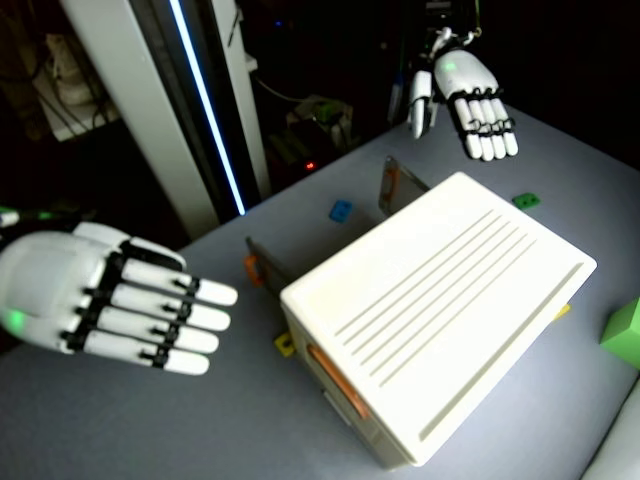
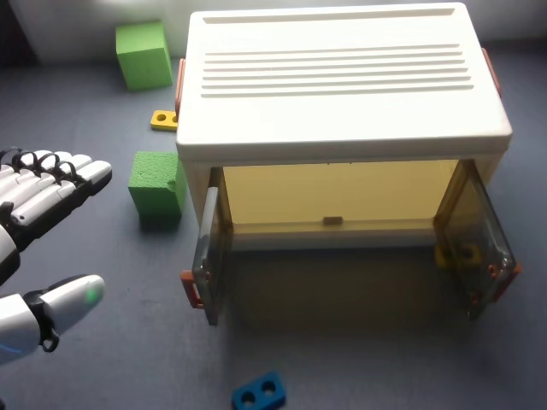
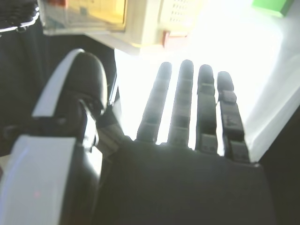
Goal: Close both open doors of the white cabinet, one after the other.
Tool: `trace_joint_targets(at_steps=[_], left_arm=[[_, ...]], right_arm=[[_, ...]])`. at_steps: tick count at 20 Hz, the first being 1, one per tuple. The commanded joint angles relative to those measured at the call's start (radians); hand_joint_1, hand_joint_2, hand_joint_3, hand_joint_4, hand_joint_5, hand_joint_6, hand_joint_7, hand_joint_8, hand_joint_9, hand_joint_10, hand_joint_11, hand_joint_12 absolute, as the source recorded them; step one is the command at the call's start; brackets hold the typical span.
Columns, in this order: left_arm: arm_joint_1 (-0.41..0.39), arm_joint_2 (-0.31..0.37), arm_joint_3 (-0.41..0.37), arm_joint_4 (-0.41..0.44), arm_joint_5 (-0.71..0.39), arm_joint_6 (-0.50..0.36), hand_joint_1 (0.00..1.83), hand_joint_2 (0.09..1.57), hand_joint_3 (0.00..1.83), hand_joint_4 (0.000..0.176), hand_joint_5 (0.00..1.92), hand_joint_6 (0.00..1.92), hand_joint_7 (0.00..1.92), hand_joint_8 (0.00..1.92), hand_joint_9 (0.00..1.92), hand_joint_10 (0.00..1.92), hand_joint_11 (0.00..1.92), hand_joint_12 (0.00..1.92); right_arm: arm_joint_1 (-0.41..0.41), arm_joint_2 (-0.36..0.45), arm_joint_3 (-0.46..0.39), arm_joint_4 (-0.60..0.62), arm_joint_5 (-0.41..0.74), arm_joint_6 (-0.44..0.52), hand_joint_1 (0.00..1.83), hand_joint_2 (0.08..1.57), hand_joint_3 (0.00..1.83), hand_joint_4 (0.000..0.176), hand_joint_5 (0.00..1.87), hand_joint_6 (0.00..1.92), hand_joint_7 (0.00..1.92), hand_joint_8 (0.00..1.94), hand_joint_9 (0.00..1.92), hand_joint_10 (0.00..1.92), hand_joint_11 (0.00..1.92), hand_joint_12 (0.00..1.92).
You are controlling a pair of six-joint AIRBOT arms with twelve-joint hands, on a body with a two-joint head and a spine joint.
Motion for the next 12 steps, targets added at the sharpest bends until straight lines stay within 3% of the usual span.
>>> trace_joint_targets(at_steps=[1,3,6,9,12], left_arm=[[-0.004,0.003,-0.004,0.009,-0.109,-0.001,0.0,1.38,0.02,0.0,0.0,0.0,0.0,0.0,0.0,0.0,0.0,0.05],[-0.011,0.004,-0.005,0.031,-0.091,-0.003,0.0,1.42,0.03,0.0,0.0,0.0,0.02,0.01,0.03,0.01,0.04,0.07],[-0.022,-0.001,-0.006,0.08,-0.054,-0.018,0.0,1.46,0.0,0.0,0.05,0.0,0.07,0.0,0.09,0.0,0.0,0.44],[-0.036,-0.013,-0.001,0.113,-0.026,-0.031,0.0,1.47,0.0,0.0,0.06,0.0,0.05,0.0,0.07,0.0,0.0,0.31],[-0.064,-0.023,0.002,0.162,0.005,-0.044,0.0,1.48,0.0,0.0,0.07,0.0,0.04,0.0,0.05,0.0,0.0,0.33]], right_arm=[[0.005,-0.003,0.004,0.026,0.105,0.007,0.05,1.45,0.0,0.0,0.13,0.0,0.13,0.0,0.13,0.0,0.16,0.06],[0.004,-0.01,0.005,0.019,0.09,0.014,0.05,1.45,0.0,0.0,0.14,0.0,0.16,0.01,0.15,0.01,0.17,0.05],[0.005,-0.02,0.01,0.01,0.074,0.02,0.0,1.44,0.0,0.0,0.12,0.0,0.12,0.0,0.13,0.0,0.16,0.03],[0.005,-0.025,0.013,0.01,0.063,0.021,0.0,1.43,0.0,0.0,0.11,0.0,0.12,0.0,0.13,0.0,0.2,0.05],[0.005,-0.026,0.013,0.008,0.056,0.021,0.0,1.45,0.0,0.0,0.1,0.0,0.1,0.0,0.1,0.0,0.16,0.02]])
